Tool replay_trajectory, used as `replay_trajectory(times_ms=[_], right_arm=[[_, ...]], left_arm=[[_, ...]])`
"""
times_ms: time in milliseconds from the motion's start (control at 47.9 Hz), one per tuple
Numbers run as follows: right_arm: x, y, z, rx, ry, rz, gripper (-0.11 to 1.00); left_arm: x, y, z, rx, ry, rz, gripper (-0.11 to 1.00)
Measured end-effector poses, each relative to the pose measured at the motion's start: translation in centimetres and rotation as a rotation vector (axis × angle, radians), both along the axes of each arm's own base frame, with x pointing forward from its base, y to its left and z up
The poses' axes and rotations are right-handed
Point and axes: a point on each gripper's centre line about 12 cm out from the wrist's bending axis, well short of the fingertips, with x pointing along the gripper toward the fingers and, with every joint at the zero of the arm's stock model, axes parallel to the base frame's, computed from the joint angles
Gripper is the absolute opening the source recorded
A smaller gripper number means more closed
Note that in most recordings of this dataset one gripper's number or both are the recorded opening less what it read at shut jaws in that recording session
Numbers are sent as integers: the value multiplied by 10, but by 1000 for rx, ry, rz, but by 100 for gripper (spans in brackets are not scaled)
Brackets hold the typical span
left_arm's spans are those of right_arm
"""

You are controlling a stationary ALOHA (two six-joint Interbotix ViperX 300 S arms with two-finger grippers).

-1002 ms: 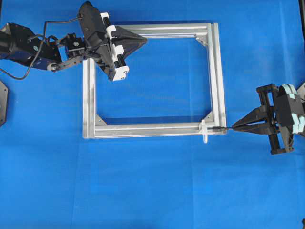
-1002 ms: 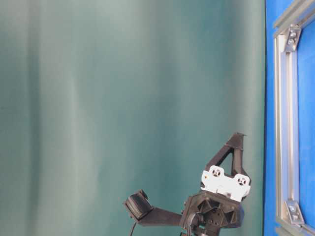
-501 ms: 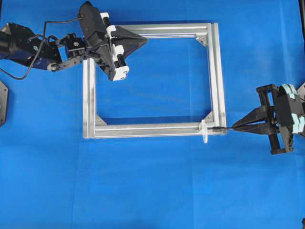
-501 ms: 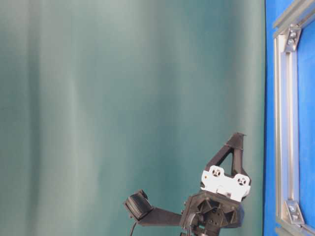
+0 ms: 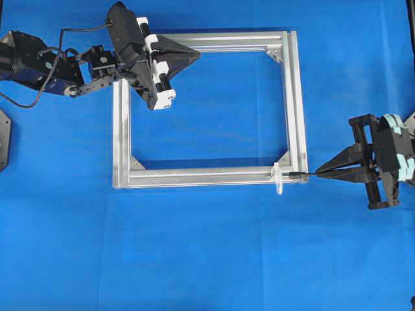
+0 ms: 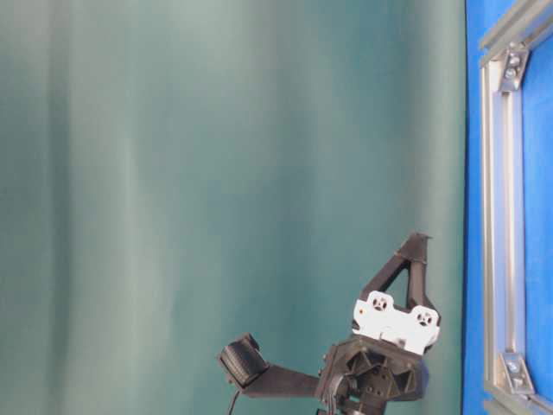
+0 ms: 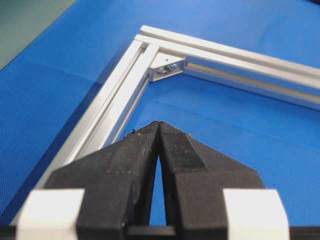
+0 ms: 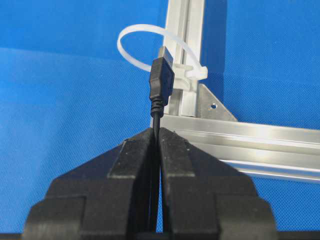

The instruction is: Insert the wire through the string loop located on the right side.

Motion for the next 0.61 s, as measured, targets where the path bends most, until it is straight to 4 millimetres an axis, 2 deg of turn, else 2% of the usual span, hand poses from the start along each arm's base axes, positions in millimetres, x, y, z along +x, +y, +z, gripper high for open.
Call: replay_trajectory(times_ms=[334, 605], right_arm=[[3, 0, -4, -5, 2, -6, -3], [18, 1, -6, -9, -21, -18, -3]], left_arm=[[0, -1, 0, 1, -1, -1, 0], [1, 0, 1, 1, -4, 0, 0]])
